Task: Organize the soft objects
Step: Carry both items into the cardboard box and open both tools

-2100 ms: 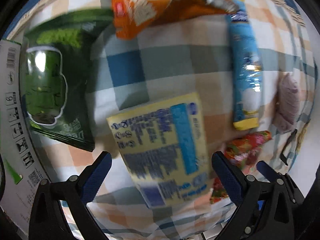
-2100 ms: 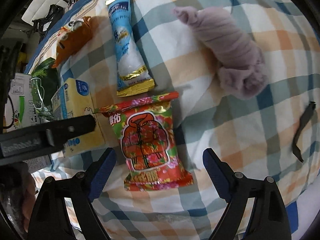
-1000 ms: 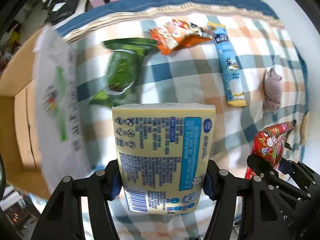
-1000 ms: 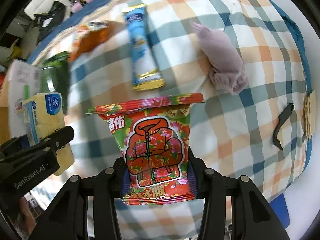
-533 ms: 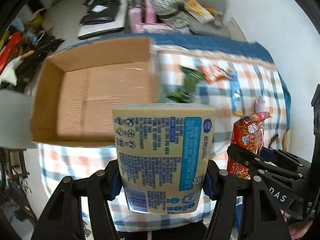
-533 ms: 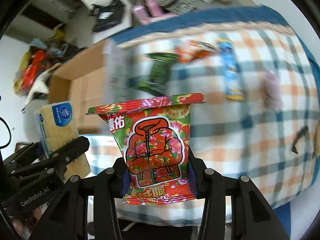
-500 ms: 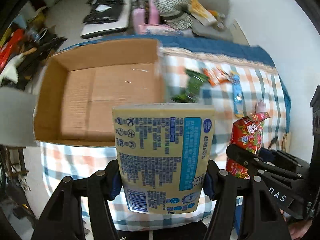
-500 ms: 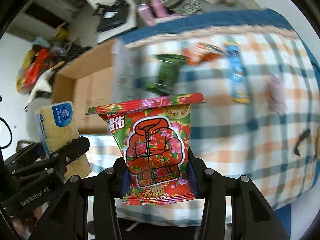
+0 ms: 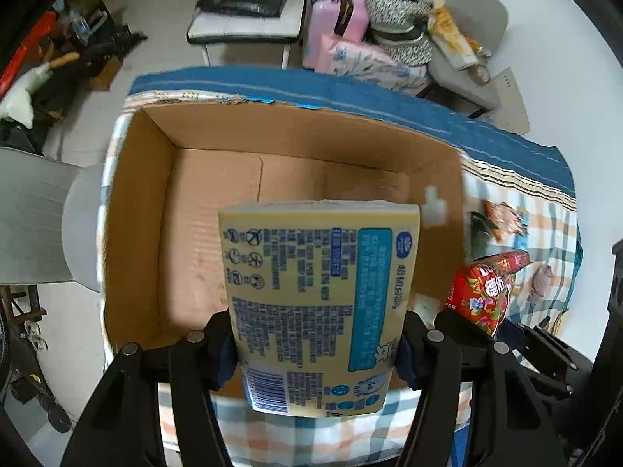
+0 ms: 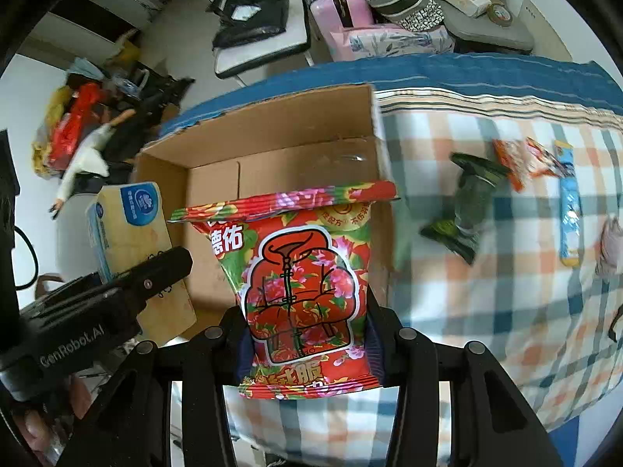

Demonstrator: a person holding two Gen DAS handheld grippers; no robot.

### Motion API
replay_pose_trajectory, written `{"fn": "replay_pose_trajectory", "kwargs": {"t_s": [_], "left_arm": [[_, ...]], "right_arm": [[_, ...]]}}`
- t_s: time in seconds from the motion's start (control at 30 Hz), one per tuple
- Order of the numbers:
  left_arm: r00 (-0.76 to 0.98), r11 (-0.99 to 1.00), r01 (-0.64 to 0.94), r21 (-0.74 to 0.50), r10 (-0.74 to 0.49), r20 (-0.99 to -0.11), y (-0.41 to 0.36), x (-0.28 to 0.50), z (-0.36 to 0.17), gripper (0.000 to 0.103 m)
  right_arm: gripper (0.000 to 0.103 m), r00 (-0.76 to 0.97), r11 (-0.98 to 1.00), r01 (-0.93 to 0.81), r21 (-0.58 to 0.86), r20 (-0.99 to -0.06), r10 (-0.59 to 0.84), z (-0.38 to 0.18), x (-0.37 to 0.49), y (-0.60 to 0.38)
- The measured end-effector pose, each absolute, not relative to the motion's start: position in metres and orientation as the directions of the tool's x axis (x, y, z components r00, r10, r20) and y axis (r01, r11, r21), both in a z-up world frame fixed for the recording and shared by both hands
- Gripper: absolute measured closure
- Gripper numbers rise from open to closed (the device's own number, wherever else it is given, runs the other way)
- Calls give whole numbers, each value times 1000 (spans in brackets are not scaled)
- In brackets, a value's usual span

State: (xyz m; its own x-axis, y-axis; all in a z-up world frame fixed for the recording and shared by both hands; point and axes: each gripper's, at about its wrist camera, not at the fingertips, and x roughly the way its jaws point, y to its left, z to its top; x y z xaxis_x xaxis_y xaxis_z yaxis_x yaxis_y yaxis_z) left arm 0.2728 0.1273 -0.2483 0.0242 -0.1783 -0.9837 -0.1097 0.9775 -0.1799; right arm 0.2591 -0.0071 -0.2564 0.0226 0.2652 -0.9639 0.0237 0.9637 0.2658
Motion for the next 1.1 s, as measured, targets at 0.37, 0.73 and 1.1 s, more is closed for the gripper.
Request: {"fn": "replay_pose_trajectory", "kwargs": {"t_s": [0.37, 0.73, 1.1], "left_arm": [[-92, 974, -90, -208, -216, -972, 141, 334, -314, 42], [-161, 964, -88, -252, -264, -951, 143, 353, -342, 41], [-121, 976, -72, -207, -215, -969, 151, 355, -331, 9]], "right_arm": [[55, -14, 990, 75, 117, -993, 118, -323, 329, 24], [45, -38, 994, 87, 65, -997, 68, -355, 355, 25], [20, -14, 997, 51, 52, -998, 53, -333, 349, 33]]}}
